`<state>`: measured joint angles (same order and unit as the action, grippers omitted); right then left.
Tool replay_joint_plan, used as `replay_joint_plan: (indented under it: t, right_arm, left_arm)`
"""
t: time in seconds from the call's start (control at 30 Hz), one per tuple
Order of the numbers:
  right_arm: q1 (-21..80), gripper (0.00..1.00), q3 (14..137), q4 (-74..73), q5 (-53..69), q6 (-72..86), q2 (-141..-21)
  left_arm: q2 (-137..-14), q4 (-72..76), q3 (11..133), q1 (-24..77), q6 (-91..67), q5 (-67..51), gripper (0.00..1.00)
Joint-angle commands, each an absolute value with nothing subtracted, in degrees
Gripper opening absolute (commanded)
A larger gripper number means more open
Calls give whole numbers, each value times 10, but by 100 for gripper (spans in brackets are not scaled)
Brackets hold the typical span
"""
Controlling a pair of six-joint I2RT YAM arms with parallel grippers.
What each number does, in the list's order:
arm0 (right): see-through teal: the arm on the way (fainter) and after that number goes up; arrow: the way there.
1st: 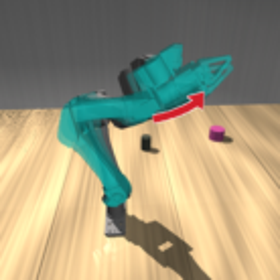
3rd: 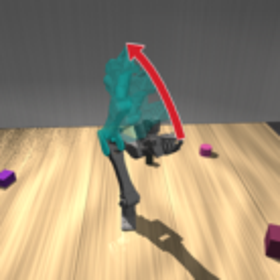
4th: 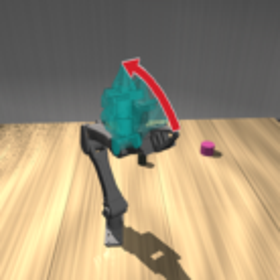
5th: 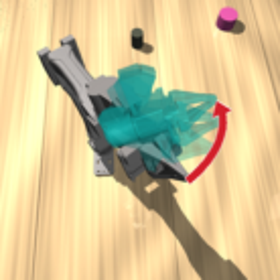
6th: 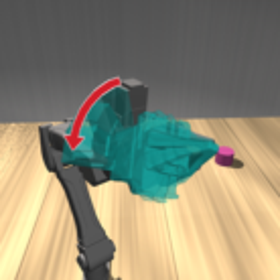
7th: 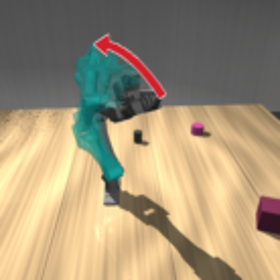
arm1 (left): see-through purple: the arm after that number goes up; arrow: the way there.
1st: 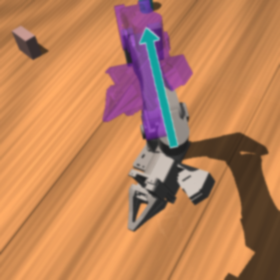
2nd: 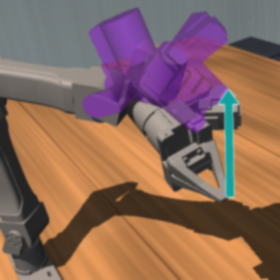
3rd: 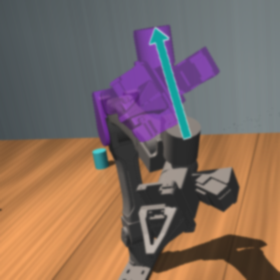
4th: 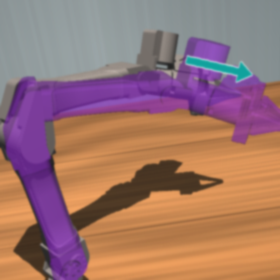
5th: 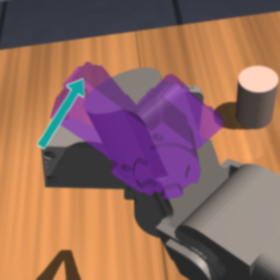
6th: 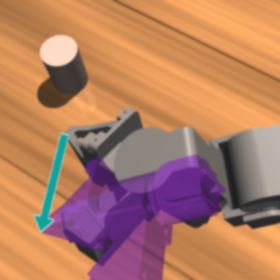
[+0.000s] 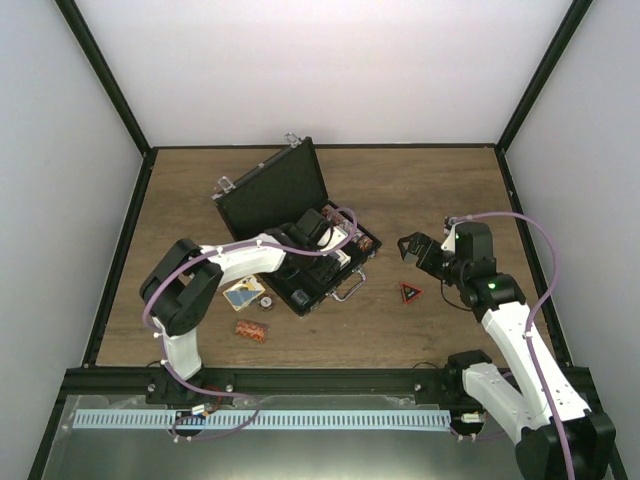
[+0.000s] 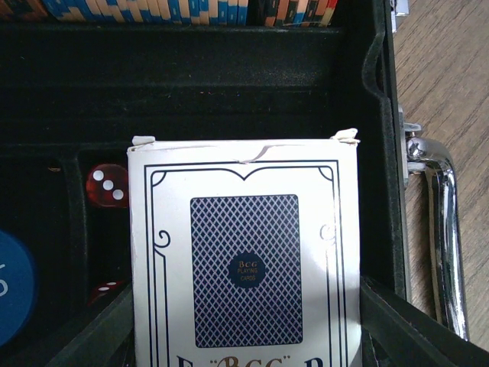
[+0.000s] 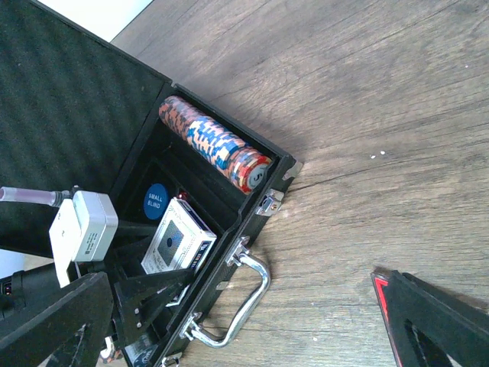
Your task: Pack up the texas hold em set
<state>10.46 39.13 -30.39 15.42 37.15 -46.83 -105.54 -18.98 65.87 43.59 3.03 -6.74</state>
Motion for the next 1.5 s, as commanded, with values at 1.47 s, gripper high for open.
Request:
replay_joint_plan:
  t: [1.47]
  right_arm:
    - [146,92,414,-237,266,310,-613]
  left_arm:
    - [-611,-484,393,197,-396,28,97]
